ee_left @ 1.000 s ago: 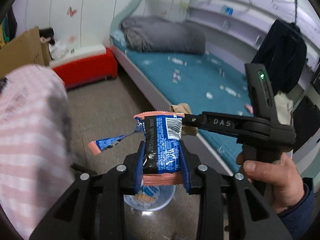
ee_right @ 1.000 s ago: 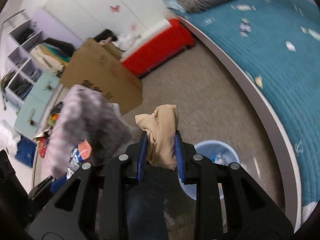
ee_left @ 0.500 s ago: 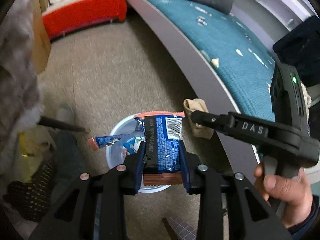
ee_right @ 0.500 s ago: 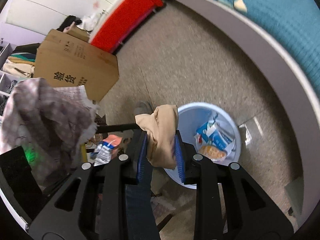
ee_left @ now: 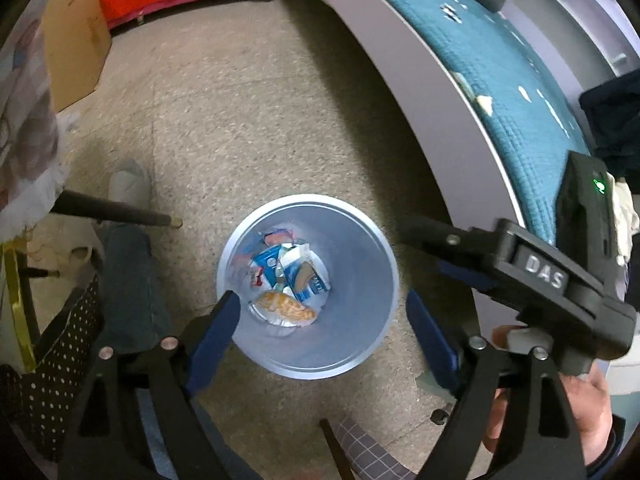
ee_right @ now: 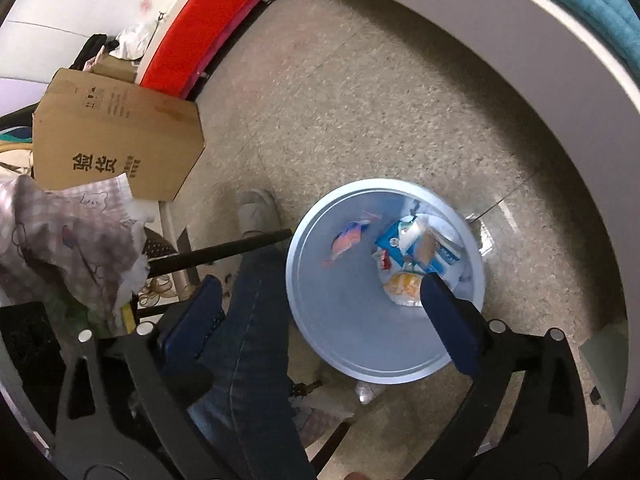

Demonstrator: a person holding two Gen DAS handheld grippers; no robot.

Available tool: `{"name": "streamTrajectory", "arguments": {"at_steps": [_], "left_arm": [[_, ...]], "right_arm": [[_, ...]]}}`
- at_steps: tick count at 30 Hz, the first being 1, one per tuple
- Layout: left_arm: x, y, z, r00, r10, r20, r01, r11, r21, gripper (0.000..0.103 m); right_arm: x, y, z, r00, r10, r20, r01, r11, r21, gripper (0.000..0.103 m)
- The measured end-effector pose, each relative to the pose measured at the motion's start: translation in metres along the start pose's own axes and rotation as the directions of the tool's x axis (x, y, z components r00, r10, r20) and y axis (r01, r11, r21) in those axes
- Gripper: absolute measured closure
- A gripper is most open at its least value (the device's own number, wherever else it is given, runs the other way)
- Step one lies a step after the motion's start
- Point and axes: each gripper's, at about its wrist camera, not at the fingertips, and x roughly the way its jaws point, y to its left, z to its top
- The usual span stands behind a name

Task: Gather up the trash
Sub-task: 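Move both open tools back toward the table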

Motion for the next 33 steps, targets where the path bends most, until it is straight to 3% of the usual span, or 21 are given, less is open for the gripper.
{"name": "streamTrajectory", "arguments": {"at_steps": [7,13,20,24,29,33], "left_arm": [[-0.023,-0.01,-0.003,0.994,0.075,0.083,-0.077,0.997,0.022,0.011],[-0.059,-0.028,-0.006,0.984,0.071,0.165,-0.08,0.996,0.049,0.011],[-0.133,-0.074,-0.025,0.946,0.01,0.323,-0.068,0.983,0.171,0.011],[-0.192,-0.096,-0.038,0.894,-0.015,0.448,-0.088,0.974,0.209,0.011],[-0.262,-0.097,-0.056,0.806,-0.019,0.591,-0.127,0.971,0.205,0.011],[-0.302,-0.08,-0.066,0.76,0.0,0.649,-0.139,0.977,0.163,0.011]], "right_arm": [[-0.03,0.0,0.0,0.996,-0.04,0.084,0.041,0.999,-0.006,0.006],[-0.068,0.014,-0.003,0.987,-0.036,0.155,0.041,0.999,-0.027,0.006],[-0.146,0.041,-0.008,0.952,0.006,0.305,0.017,0.997,-0.073,0.006],[-0.193,0.072,-0.013,0.92,0.053,0.387,-0.001,0.991,-0.133,0.006],[-0.231,0.119,-0.026,0.889,0.118,0.442,-0.018,0.975,-0.224,0.006],[-0.249,0.165,-0.039,0.873,0.184,0.452,-0.037,0.949,-0.314,0.006]]}}
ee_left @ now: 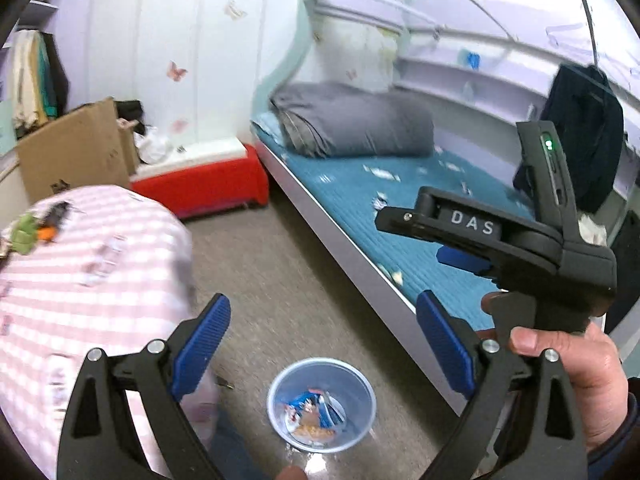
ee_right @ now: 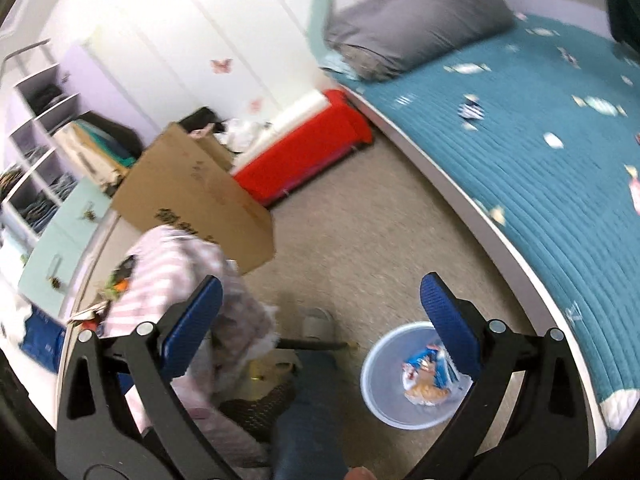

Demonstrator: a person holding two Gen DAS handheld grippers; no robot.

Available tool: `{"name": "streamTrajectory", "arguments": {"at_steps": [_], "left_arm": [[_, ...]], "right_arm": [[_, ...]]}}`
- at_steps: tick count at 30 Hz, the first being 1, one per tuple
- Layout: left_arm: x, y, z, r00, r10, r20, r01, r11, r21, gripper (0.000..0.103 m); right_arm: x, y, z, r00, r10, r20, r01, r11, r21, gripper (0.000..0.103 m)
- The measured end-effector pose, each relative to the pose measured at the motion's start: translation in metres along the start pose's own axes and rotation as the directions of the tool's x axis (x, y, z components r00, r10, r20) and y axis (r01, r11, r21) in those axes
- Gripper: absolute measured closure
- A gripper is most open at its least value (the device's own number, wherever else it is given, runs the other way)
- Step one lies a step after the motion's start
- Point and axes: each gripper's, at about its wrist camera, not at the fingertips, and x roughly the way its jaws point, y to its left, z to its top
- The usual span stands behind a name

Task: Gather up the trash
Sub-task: 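Move both open tools back toward the table, then grasp the white tube with the right tool while the left tool grasps the red snack bag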

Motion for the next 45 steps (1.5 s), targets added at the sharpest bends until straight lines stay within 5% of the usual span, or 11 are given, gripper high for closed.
{"name": "streamTrajectory", "arguments": {"at_steps": [5,10,15,20,26,32,34,37,43,45], "left_arm": [[-0.041,0.046,0.01,0.995,0.083,0.06,-0.079,0.995,-0.061,0.011],[-0.084,0.111,0.015,0.971,0.218,0.101,-0.204,0.97,-0.132,0.011],[-0.129,0.191,0.001,0.921,0.383,0.078,-0.36,0.909,-0.209,0.011],[-0.16,0.279,-0.022,0.864,0.504,0.006,-0.481,0.828,-0.288,0.011],[-0.177,0.359,-0.045,0.824,0.56,-0.083,-0.552,0.762,-0.339,0.011],[-0.164,0.415,-0.054,0.821,0.551,-0.146,-0.564,0.747,-0.353,0.011],[-0.157,0.436,-0.052,0.835,0.524,-0.167,-0.547,0.756,-0.36,0.011],[-0.14,0.455,-0.044,0.859,0.475,-0.191,-0.512,0.788,-0.343,0.011],[-0.104,0.491,-0.038,0.872,0.412,-0.264,-0.482,0.817,-0.318,0.011],[-0.096,0.5,-0.04,0.902,0.34,-0.266,-0.42,0.835,-0.355,0.011]], "right_arm": [[-0.005,0.065,0.001,0.997,0.078,0.006,-0.077,0.992,-0.098,0.006],[0.007,0.143,-0.007,0.985,0.164,-0.052,-0.171,0.963,-0.21,0.006],[0.049,0.248,-0.037,0.953,0.23,-0.197,-0.289,0.883,-0.371,0.006],[0.105,0.338,-0.081,0.92,0.211,-0.329,-0.359,0.791,-0.495,0.006],[0.169,0.406,-0.129,0.896,0.137,-0.422,-0.389,0.7,-0.599,0.01],[0.22,0.441,-0.156,0.872,0.07,-0.484,-0.407,0.653,-0.639,0.039],[0.224,0.449,-0.162,0.886,0.054,-0.461,-0.39,0.624,-0.677,0.048],[0.221,0.451,-0.164,0.891,0.039,-0.453,-0.382,0.601,-0.701,0.082],[0.205,0.425,-0.158,0.881,0.069,-0.467,-0.403,0.624,-0.669,0.089],[0.197,0.413,-0.154,0.877,0.088,-0.472,-0.412,0.642,-0.647,0.089]]}}
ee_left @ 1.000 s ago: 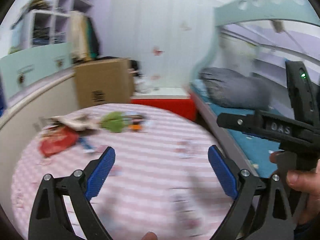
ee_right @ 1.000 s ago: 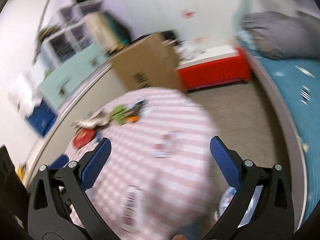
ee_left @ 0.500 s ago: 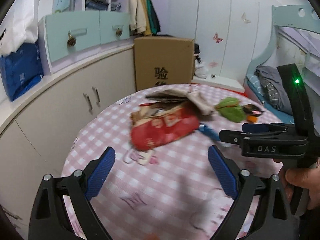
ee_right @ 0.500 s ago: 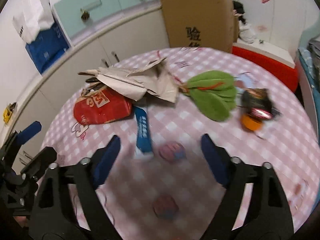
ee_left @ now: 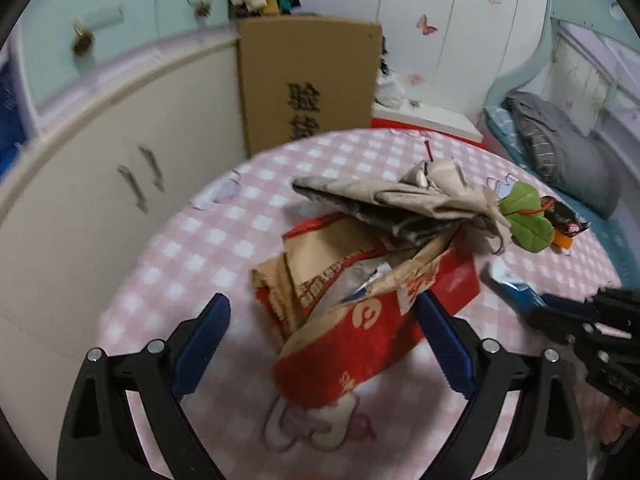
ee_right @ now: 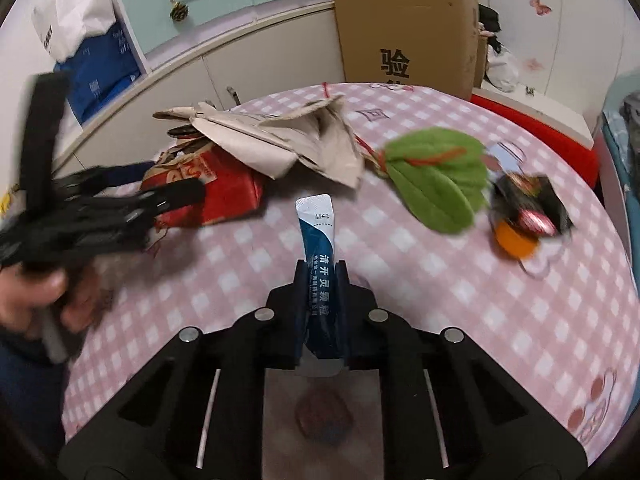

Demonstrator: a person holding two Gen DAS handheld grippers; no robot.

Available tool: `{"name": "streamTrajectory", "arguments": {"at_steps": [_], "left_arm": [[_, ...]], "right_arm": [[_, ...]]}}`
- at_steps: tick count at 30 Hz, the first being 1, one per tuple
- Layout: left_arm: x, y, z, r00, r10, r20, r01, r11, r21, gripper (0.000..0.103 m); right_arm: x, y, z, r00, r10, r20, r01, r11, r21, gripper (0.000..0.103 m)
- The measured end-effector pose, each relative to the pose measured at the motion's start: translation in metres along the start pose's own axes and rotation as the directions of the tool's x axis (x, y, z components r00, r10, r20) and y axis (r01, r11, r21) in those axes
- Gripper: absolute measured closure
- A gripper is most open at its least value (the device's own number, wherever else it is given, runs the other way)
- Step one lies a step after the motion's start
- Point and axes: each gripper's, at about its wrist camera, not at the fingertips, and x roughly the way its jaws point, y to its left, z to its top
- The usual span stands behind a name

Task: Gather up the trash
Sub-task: 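Grasp the white tube with the right tool while the left tool grasps the red snack bag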

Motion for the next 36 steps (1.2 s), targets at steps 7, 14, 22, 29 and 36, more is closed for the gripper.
{"name": "streamTrajectory", "arguments": {"at_steps": [7,14,22,29,36], "left_arm": [[-0.008,-0.007,-0.011,0.996,-0.082,0.025,0.082,0.996,-0.028,0.05],[-0.044,-0.021,-0.044,0.993,-0.081,0.082,0.087,0.994,-0.074,0.07],[-0.084,-0.035,-0.092,0.988,-0.095,0.118,0.108,0.988,-0.108,0.069],[-0.072,-0.031,-0.089,0.994,-0.08,0.071,0.091,0.983,-0.158,0.014],[-0.073,-0.036,-0.089,0.992,-0.095,0.085,0.107,0.983,-0.152,0.056]], "right_arm": [[-0.027,-0.021,-0.015,0.999,0.014,0.036,-0.015,0.999,0.051,0.089],[-0.054,-0.029,-0.036,0.997,0.024,0.067,-0.029,0.996,0.082,0.089],[-0.079,-0.036,-0.06,0.995,0.037,0.097,-0.049,0.991,0.127,0.089],[-0.092,-0.045,-0.071,0.993,0.038,0.113,-0.055,0.988,0.148,0.089],[-0.105,-0.051,-0.076,0.989,0.039,0.146,-0.063,0.985,0.162,0.089]]}}
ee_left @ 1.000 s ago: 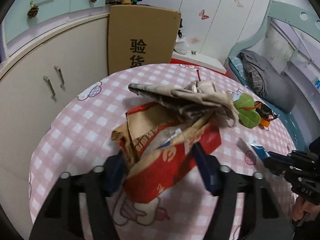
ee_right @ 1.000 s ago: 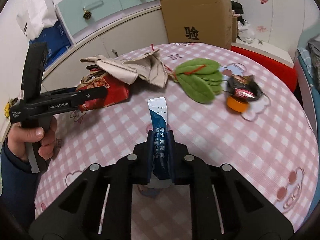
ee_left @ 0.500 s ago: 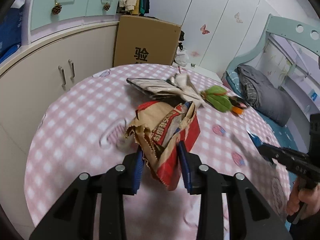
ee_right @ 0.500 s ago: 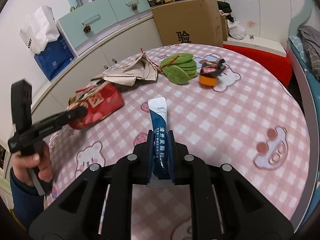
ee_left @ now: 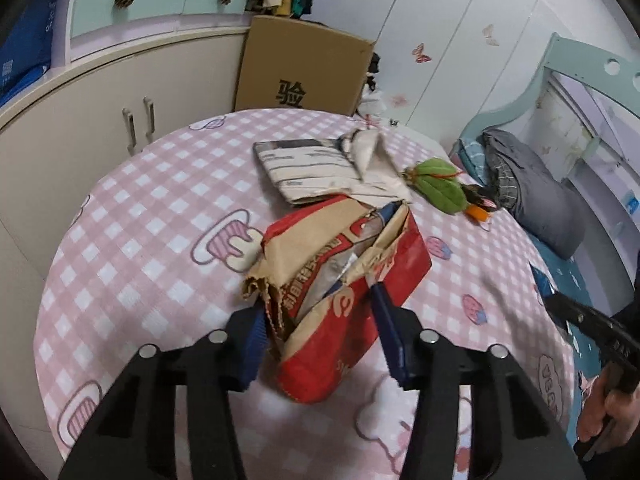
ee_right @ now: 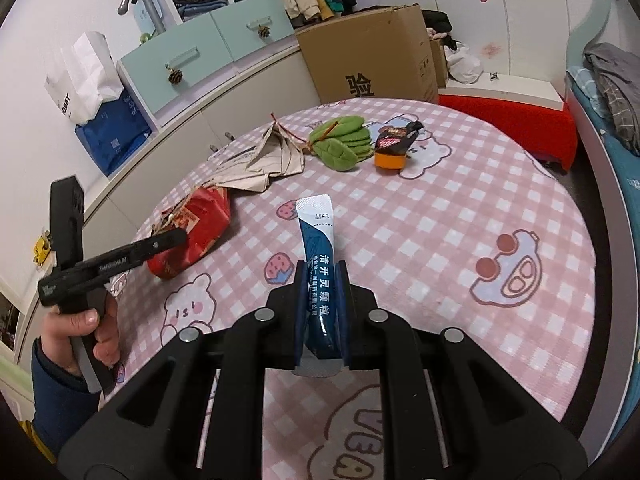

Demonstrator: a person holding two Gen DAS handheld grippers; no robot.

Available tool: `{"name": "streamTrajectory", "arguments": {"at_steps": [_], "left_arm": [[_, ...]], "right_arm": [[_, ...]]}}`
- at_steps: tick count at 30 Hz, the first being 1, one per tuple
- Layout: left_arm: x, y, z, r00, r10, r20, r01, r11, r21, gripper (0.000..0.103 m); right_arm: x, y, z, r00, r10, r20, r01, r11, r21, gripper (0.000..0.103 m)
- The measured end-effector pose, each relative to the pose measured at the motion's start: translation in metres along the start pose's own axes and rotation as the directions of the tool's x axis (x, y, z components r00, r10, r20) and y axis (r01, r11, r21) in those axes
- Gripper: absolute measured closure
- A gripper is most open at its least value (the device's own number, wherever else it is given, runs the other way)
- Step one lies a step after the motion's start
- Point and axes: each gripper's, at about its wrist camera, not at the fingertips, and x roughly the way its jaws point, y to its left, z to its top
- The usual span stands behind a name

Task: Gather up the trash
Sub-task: 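Grasp the white tube with the right tool while the left tool grasps the red snack bag, then carry the bag and tube over the bin and open both tools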

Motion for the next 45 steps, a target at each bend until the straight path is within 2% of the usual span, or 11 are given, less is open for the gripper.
{"name": "streamTrajectory", "arguments": {"at_steps": [6,14,20,26,31,36,41,45], "left_arm": [[-0.03,-0.01,-0.017,0.996,-0.002,0.09,0.003,1.0,-0.007,0.056],[-0.065,-0.052,-0.033,0.98,-0.026,0.195,0.017,0.999,0.045,0.056],[-0.073,-0.091,-0.034,0.973,-0.067,0.22,0.056,0.997,0.056,0.056],[-0.075,-0.141,-0.042,0.963,-0.129,0.235,0.105,0.988,0.109,0.056],[-0.067,-0.198,-0.055,0.958,-0.204,0.2,0.166,0.968,0.189,0.056],[-0.049,-0.26,-0.08,0.947,-0.287,0.145,0.238,0.929,0.283,0.056],[-0.006,-0.328,-0.116,0.938,-0.347,0.013,0.32,0.88,0.351,0.056],[0.038,-0.372,-0.156,0.937,-0.334,-0.1,0.345,0.844,0.41,0.056]], "right_arm": [[-0.015,-0.007,-0.002,1.0,0.007,0.026,-0.008,1.0,0.015,0.089],[-0.038,-0.025,-0.004,0.997,0.017,0.075,-0.021,0.998,0.054,0.089],[-0.067,-0.042,-0.007,0.991,0.03,0.134,-0.041,0.996,0.076,0.089],[-0.102,-0.072,-0.014,0.981,0.012,0.193,-0.035,0.992,0.118,0.089],[-0.138,-0.112,-0.031,0.969,-0.041,0.242,-0.006,0.982,0.191,0.089],[-0.172,-0.169,-0.068,0.96,-0.137,0.244,0.056,0.949,0.311,0.089],[-0.186,-0.226,-0.109,0.956,-0.214,0.199,0.112,0.897,0.427,0.089],[-0.174,-0.279,-0.152,0.962,-0.244,0.126,0.142,0.835,0.532,0.089]]}}
